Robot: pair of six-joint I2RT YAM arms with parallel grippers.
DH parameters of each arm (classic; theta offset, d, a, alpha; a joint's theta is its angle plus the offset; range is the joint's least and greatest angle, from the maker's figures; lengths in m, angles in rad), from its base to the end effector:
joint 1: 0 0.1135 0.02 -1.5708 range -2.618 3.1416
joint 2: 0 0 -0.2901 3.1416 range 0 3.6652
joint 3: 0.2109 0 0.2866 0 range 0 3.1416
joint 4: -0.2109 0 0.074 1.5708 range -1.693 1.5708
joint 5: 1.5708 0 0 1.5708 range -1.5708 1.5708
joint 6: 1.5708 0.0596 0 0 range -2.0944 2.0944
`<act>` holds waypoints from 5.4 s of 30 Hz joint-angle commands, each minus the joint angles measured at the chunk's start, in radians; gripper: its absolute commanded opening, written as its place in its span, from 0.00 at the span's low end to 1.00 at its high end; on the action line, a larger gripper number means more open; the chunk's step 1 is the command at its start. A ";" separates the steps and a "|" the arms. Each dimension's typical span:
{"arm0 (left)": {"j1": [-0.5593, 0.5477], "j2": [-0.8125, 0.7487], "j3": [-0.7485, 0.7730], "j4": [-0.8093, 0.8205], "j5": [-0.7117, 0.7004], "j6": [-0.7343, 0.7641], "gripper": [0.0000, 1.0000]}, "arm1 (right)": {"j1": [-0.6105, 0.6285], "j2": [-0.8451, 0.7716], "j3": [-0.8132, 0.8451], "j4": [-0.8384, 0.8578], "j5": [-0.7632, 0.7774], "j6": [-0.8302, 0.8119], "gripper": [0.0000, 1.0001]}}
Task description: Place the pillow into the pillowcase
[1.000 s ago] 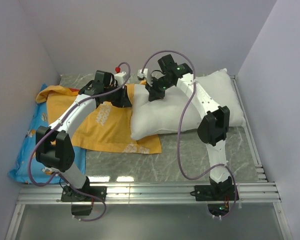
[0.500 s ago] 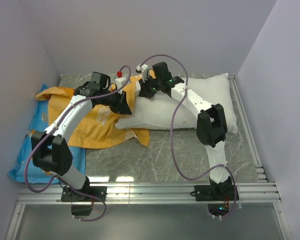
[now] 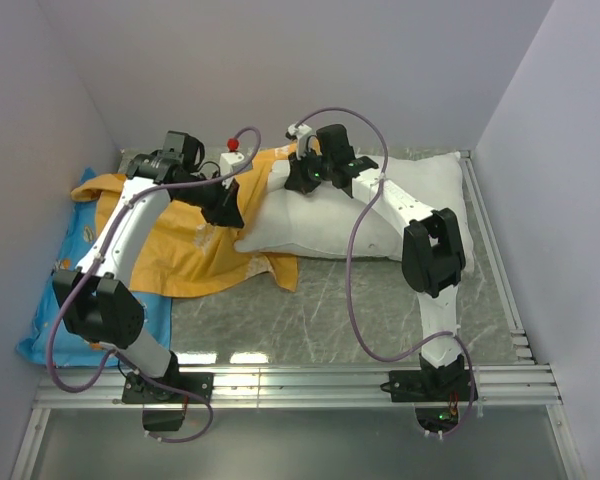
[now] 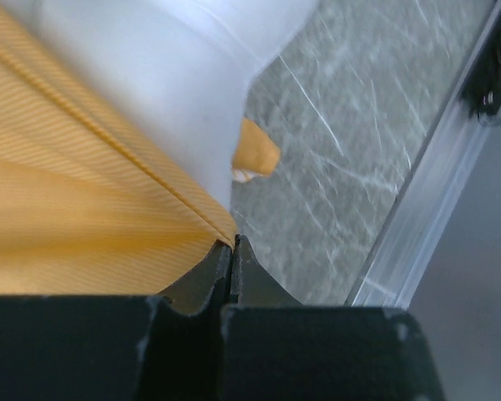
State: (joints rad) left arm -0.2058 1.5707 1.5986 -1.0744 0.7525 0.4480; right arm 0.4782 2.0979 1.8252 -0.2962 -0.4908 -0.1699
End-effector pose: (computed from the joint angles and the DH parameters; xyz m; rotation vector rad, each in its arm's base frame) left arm 0.3414 -0.1129 0.3697 1.0141 2.1966 -0.8656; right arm 0.4830 0.2820 0.2783 -0.9529 1.9218 0.7046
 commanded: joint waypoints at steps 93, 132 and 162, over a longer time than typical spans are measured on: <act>-0.101 0.575 0.293 0.985 0.107 -0.949 0.00 | 0.146 -0.291 -0.589 0.100 -0.451 -0.055 0.00; 0.468 -0.053 -0.069 0.461 0.186 -0.346 0.99 | 0.161 -0.584 -0.553 -0.166 0.113 -0.405 0.97; 0.127 -0.854 -0.885 0.199 -0.126 0.878 0.80 | 0.287 -0.378 -0.462 -0.016 0.336 -0.384 0.00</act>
State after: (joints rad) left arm 0.0906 0.7753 0.7929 -1.0889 0.7467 1.2873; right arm 0.8021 1.7523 1.2751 -0.1925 -0.0109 -0.6418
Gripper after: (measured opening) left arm 0.819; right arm 0.065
